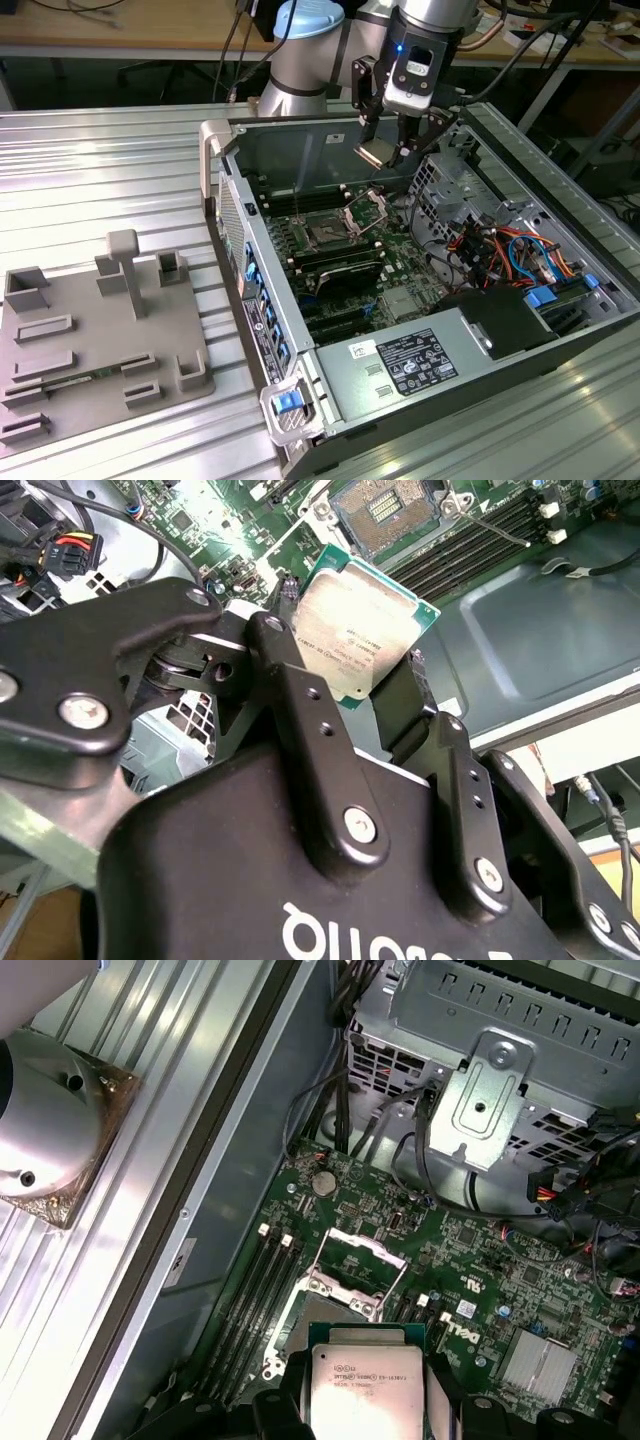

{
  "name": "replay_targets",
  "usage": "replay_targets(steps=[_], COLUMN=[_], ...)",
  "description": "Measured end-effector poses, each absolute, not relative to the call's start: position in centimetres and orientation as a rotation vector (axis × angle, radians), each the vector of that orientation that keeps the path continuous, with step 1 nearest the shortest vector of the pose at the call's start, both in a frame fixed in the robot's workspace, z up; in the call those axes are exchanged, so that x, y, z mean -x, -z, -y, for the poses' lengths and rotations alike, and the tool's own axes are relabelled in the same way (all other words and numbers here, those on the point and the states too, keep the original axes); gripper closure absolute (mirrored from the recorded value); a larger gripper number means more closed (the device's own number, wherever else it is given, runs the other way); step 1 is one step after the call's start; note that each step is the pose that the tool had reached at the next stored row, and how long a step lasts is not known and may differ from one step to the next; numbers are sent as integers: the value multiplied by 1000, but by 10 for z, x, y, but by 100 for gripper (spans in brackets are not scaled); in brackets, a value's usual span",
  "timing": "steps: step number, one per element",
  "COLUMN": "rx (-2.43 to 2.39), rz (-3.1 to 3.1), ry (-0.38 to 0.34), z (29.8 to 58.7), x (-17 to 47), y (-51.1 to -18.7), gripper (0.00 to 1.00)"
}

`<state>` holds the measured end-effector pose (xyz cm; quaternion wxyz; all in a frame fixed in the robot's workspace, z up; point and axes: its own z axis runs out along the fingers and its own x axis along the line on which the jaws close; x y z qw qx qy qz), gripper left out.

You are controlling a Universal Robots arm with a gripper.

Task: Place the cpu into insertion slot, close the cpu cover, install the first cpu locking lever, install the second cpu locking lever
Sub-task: 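Place the cpu into insertion slot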

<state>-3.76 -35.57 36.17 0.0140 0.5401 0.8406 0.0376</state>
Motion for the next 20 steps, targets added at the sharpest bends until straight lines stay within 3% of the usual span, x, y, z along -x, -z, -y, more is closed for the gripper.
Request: replay_targets(steps=[20], rx=[-1767], rz=[-2558], ry=[-115], z=[356], x=[38], y=[-361], gripper=[45])
